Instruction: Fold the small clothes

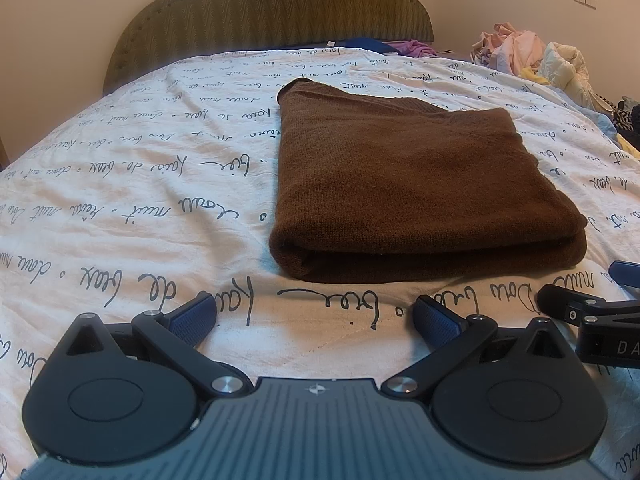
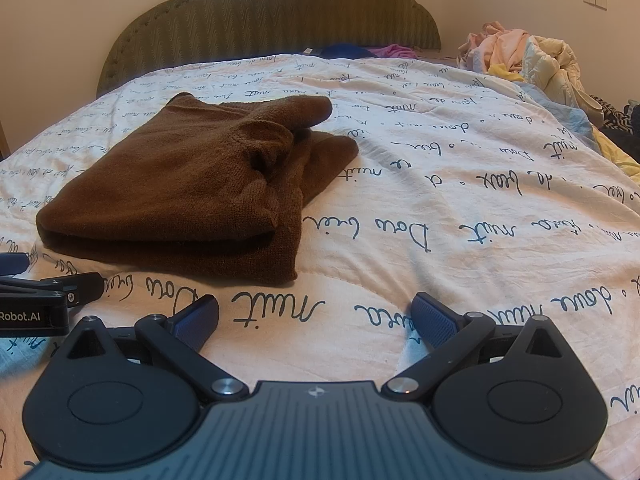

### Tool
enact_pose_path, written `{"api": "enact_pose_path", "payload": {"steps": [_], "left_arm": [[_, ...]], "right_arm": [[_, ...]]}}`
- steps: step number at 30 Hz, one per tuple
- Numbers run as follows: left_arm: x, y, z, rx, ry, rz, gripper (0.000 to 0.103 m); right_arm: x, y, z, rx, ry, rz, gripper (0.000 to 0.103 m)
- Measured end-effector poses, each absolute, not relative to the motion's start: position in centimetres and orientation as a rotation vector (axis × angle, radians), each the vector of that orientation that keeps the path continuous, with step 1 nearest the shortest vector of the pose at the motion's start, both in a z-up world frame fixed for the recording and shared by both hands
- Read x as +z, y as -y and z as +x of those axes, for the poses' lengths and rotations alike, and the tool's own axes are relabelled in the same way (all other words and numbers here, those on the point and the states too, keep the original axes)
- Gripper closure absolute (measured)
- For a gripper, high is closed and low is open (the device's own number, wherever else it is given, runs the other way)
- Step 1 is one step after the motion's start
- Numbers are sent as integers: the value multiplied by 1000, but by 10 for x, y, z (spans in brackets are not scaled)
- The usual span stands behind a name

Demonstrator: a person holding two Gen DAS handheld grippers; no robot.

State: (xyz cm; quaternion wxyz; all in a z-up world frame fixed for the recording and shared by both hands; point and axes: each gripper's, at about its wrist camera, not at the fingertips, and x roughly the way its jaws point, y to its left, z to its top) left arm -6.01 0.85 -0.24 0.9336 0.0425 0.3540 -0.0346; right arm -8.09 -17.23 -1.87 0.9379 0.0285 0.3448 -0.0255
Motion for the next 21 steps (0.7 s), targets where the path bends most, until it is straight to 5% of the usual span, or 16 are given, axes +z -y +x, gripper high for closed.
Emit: {"api": "enact_pose_path", "payload": {"steps": [21], "left_arm": [[1, -9, -59, -68, -752, 73, 0]], "right_arm": [[-18, 173, -81, -50, -711, 63, 0]]}}
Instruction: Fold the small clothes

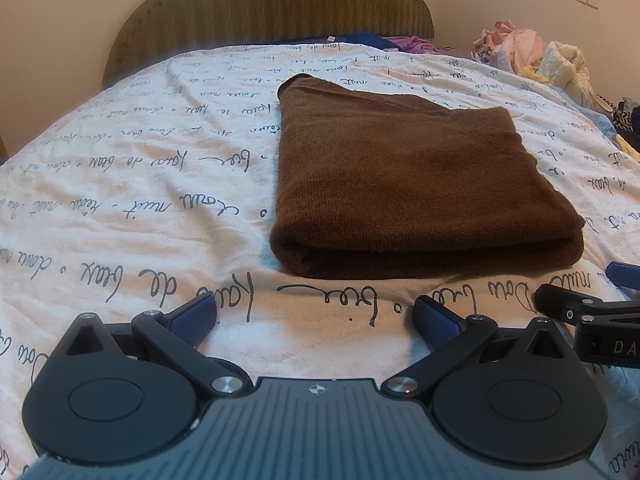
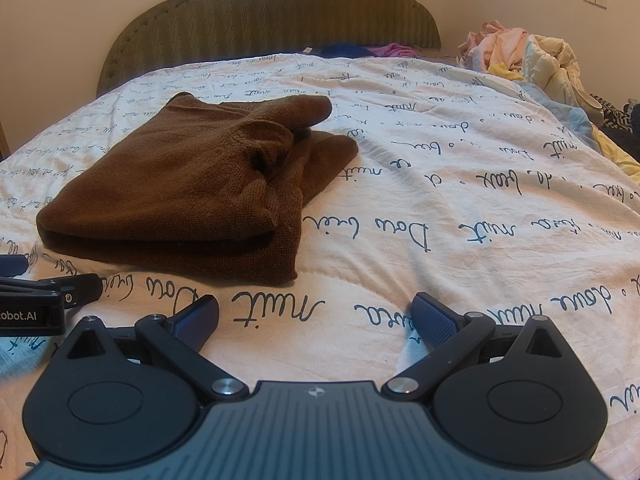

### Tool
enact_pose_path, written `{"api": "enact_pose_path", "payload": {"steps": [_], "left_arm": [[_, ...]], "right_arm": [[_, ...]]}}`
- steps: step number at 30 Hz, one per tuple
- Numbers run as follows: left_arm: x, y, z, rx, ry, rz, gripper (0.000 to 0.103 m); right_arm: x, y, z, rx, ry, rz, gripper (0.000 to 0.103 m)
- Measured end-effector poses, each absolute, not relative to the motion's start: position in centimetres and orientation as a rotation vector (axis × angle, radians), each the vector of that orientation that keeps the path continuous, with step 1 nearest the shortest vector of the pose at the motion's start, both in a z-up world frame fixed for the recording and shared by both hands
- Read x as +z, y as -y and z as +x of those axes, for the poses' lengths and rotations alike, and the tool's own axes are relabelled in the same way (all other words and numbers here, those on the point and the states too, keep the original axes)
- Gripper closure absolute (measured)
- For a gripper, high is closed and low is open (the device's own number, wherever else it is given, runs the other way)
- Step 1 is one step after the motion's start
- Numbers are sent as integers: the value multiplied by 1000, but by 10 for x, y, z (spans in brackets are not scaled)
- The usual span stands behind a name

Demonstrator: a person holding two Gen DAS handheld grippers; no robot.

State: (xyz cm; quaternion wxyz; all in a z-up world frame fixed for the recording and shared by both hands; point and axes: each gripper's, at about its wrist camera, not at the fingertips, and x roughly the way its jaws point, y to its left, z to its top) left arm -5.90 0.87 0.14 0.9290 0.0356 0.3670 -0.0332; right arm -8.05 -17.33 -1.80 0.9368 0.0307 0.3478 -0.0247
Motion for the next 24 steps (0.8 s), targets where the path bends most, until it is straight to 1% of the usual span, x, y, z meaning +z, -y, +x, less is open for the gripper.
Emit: {"api": "enact_pose_path", "payload": {"steps": [12, 24], "left_arm": [[3, -4, -55, -25, -782, 45, 0], [3, -4, -56, -34, -785, 49, 0]], "right_arm": [[-11, 169, -68, -113, -778, 110, 0], [-15, 168, -73, -133, -738, 121, 0]]}}
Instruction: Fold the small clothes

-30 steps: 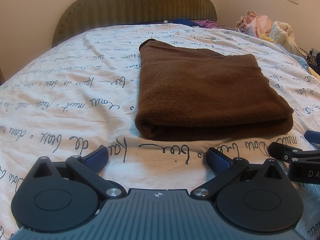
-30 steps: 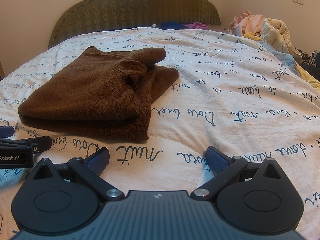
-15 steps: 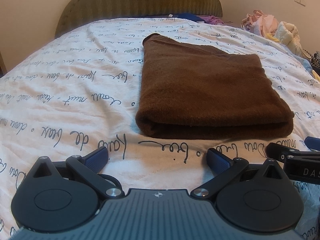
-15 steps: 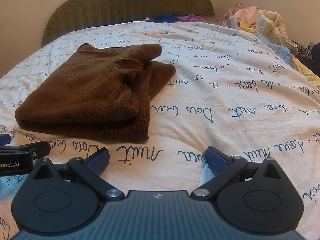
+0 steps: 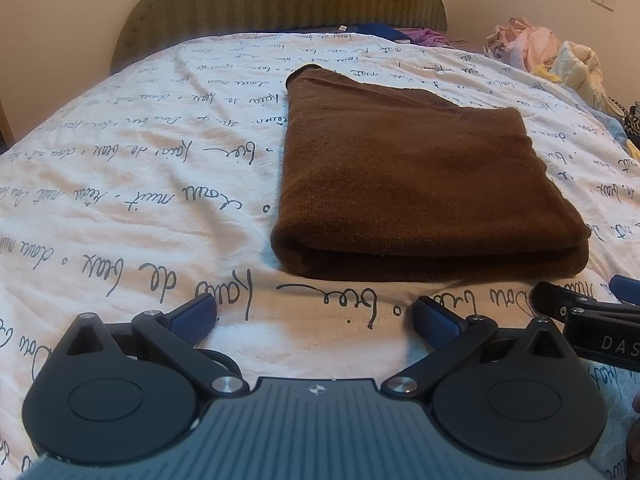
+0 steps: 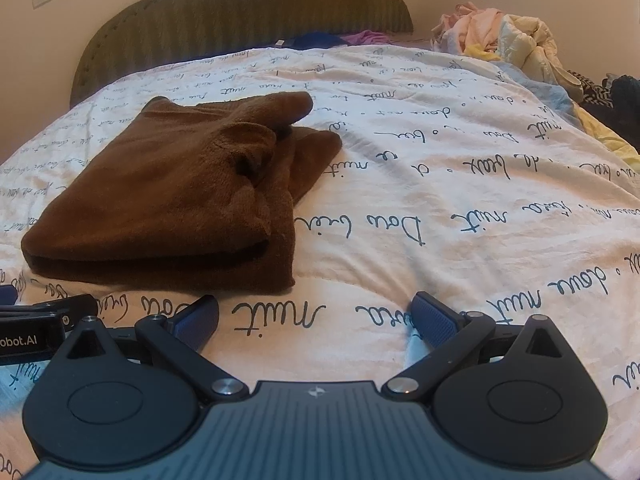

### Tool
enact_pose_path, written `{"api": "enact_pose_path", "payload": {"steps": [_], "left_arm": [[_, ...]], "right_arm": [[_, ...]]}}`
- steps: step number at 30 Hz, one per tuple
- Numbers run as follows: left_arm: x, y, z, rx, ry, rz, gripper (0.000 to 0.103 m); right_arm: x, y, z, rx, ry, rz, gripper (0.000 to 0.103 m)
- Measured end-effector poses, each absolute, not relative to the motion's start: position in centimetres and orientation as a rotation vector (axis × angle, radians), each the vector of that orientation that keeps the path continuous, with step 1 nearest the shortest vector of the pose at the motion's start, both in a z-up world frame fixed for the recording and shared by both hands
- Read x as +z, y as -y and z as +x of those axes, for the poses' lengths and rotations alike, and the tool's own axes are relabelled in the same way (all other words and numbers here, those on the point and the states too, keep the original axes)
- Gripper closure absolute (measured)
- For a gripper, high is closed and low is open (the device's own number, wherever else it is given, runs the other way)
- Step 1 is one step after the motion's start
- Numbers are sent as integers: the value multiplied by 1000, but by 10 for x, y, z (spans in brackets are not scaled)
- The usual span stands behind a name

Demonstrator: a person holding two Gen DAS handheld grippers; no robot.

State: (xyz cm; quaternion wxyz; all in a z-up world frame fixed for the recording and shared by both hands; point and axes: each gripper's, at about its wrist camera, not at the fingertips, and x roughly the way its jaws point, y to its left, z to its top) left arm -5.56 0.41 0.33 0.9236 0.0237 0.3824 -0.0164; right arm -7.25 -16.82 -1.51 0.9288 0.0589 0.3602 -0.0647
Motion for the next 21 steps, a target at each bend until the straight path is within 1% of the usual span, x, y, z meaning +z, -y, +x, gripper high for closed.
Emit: {"api": "enact_pose_path", "payload": {"steps": [21], "left_arm": [[3, -3, -55, -35, -788, 59, 0]], "right_arm": [[-15, 167, -73, -135, -737, 117, 0]]}}
